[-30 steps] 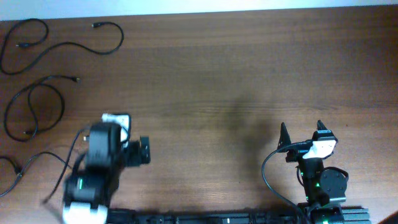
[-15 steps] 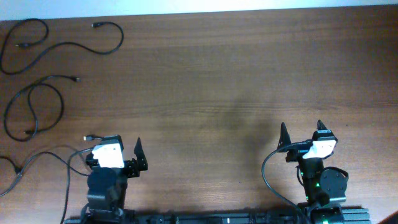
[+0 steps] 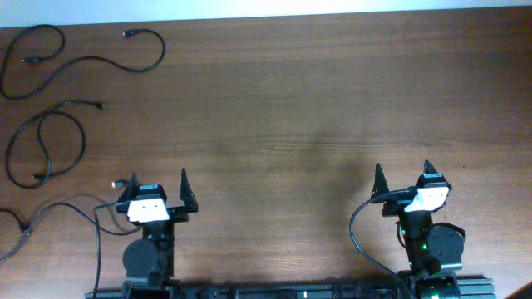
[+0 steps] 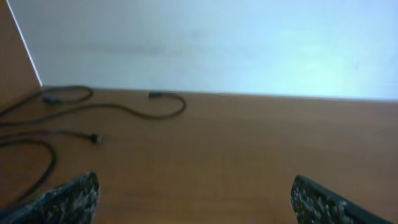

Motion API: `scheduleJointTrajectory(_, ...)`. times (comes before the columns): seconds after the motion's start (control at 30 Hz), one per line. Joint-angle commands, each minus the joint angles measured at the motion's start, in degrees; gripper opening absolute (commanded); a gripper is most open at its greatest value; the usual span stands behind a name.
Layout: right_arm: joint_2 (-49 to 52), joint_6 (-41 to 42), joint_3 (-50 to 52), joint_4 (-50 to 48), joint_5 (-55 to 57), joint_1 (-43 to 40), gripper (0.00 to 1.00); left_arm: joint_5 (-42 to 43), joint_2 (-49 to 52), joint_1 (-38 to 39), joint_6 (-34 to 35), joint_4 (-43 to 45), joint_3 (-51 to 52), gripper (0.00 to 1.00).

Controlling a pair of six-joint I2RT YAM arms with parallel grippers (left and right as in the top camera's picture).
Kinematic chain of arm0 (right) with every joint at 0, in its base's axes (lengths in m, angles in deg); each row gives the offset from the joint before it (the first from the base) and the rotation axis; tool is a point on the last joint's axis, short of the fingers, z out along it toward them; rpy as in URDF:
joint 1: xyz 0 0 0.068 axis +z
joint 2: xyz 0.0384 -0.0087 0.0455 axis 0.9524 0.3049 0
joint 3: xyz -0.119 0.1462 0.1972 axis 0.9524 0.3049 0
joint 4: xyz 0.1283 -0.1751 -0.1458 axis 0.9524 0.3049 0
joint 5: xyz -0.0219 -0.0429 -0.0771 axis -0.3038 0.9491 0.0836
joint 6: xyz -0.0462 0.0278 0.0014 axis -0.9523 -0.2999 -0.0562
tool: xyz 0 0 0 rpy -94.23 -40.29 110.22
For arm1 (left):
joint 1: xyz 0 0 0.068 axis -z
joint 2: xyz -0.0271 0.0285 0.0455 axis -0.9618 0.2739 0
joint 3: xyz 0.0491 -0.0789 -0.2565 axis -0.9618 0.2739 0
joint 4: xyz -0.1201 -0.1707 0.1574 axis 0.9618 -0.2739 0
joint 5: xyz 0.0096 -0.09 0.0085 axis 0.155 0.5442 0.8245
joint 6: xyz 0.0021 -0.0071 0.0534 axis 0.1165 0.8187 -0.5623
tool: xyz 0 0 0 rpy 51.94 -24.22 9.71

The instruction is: Untangle cables

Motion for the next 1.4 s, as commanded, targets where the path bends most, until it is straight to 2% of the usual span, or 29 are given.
scheduleJointTrajectory(0.0,-0.39,0.0,0.46,0.2,0.5,0.22,0.98,0.66,-0.52,-0.35,-1.77,-0.26,0.39,0.99)
scheduleJointTrajectory(0.27,-0.39,0.0,0.46,0.2,0.5,0.22,0.98,-2.34,-0.52,-0.35,6.36,-0.11,0.42,0.98)
scheduleJointTrajectory(0.33,-0.39,0.0,0.46,0.2,0.5,0.22,0.98,-2.36,-0.52,-0.37,6.14,-0.11,0.42,0.99)
scheduleJointTrajectory(0.4,-0.39,0.0,0.46,0.2,0.5,0.22,0.97,-0.92,-0.52,-0.35,0.68,-0.28,0.42,0.98)
scheduleJointTrajectory(0.47,-0.39,0.0,0.46,0.2,0.5,0.22,0.98,-0.61,-0.52,-0.35,-1.73,-0.33,0.42,0.98)
scheduleJointTrajectory(1.37,-0.39,0.0,0.46,0.2,0.5,0.22,0.98,-0.42,-0.5,-0.35,-1.86,-0.26,0.39,0.99)
